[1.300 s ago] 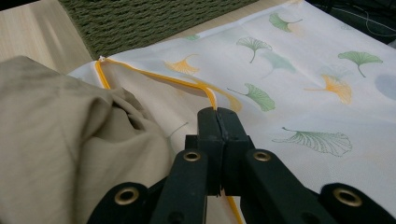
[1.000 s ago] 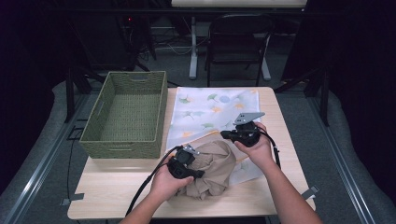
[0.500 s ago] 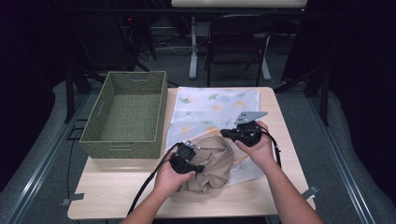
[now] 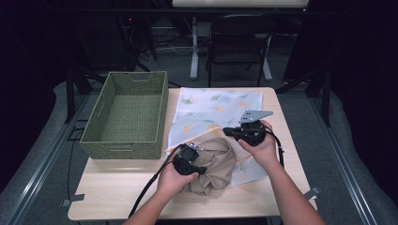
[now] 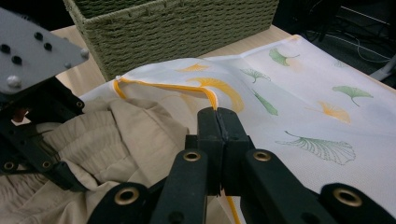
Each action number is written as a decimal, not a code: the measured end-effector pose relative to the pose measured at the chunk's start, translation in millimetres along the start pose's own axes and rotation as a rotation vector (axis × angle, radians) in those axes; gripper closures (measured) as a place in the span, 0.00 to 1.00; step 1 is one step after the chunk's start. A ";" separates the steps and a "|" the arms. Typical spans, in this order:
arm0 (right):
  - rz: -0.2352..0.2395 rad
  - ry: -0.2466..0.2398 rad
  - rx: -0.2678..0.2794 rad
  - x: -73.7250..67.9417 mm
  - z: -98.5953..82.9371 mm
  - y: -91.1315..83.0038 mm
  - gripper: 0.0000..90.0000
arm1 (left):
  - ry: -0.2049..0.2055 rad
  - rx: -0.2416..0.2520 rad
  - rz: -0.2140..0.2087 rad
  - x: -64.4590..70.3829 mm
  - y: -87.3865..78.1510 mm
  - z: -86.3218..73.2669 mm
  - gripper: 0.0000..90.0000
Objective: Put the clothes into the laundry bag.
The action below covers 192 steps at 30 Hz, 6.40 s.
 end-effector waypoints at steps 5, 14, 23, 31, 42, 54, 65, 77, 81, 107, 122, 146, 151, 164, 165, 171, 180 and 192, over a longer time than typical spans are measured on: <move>0.005 -0.010 -0.007 -2.2 0.8 3.0 1.00 | -0.005 0.012 0.019 0.8 -0.9 17.2 0.74; 0.006 0.002 -0.007 -0.7 -2.1 4.3 1.00 | -0.024 0.035 0.015 5.7 6.5 48.8 0.74; 0.006 -0.004 -0.005 -2.0 -1.1 4.2 1.00 | -0.098 0.099 0.025 -5.5 11.4 67.0 0.74; 0.007 -0.008 -0.012 -2.0 -1.8 5.6 1.00 | -0.112 0.158 0.064 -11.5 21.7 71.5 0.72; 0.001 -0.003 -0.024 -1.2 -5.0 7.5 1.00 | -0.081 0.132 0.181 -11.1 40.8 68.3 0.55; -0.003 -0.001 -0.026 0.1 -6.5 7.7 1.00 | -0.093 0.136 0.177 -11.7 35.8 67.8 0.39; -0.004 -0.001 -0.023 0.6 -6.9 7.6 0.99 | -0.040 0.133 0.123 -6.5 5.8 45.4 0.40; -0.001 -0.006 -0.030 -1.4 -6.9 9.0 0.99 | -0.051 0.108 0.074 -16.1 13.4 28.5 0.59; -0.002 -0.011 -0.031 -2.0 -6.3 8.9 0.99 | -0.039 0.121 0.086 -15.9 13.9 27.2 0.61; 0.013 -0.027 -0.026 -10.8 -1.8 13.2 0.99 | -0.074 0.201 0.111 -6.2 32.2 81.7 0.87; 0.001 -0.012 -0.022 -5.6 -4.6 11.0 0.99 | -0.012 0.219 0.118 0.0 16.3 54.8 0.57; 0.008 -0.014 -0.028 -8.0 -4.7 14.2 0.99 | -0.031 0.171 0.149 -12.0 51.8 45.5 0.92; 0.010 -0.015 -0.026 -8.3 -4.7 14.8 0.99 | -0.042 0.185 0.157 -10.1 52.5 51.4 0.96; 0.008 -0.009 -0.029 -7.1 -5.8 14.2 0.99 | -0.061 0.211 0.134 -13.7 60.7 76.0 0.94; 0.006 -0.010 -0.030 -6.9 -5.9 14.1 0.99 | -0.057 0.210 0.134 -13.6 60.2 75.6 0.93; 0.005 -0.008 -0.030 -6.8 -6.1 14.3 0.99 | -0.044 0.215 0.125 -10.8 52.1 72.9 0.82; 0.006 -0.005 -0.030 -6.1 -7.1 13.4 0.99 | -0.026 0.226 0.096 -4.7 28.2 59.3 0.71; 0.029 -0.006 -0.059 -10.6 -13.6 16.7 0.99 | -0.061 0.268 0.067 -28.3 -19.3 19.0 0.63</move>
Point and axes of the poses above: each handheld gripper's, and its own axes: y roughly forward along the jaws, z roughly out of its top, x roughly to its right, the point moved 5 cm from there along y, roughly forward along the jaws, and after that the axes turned 15 degrees about -y, right-handed, at the moved point
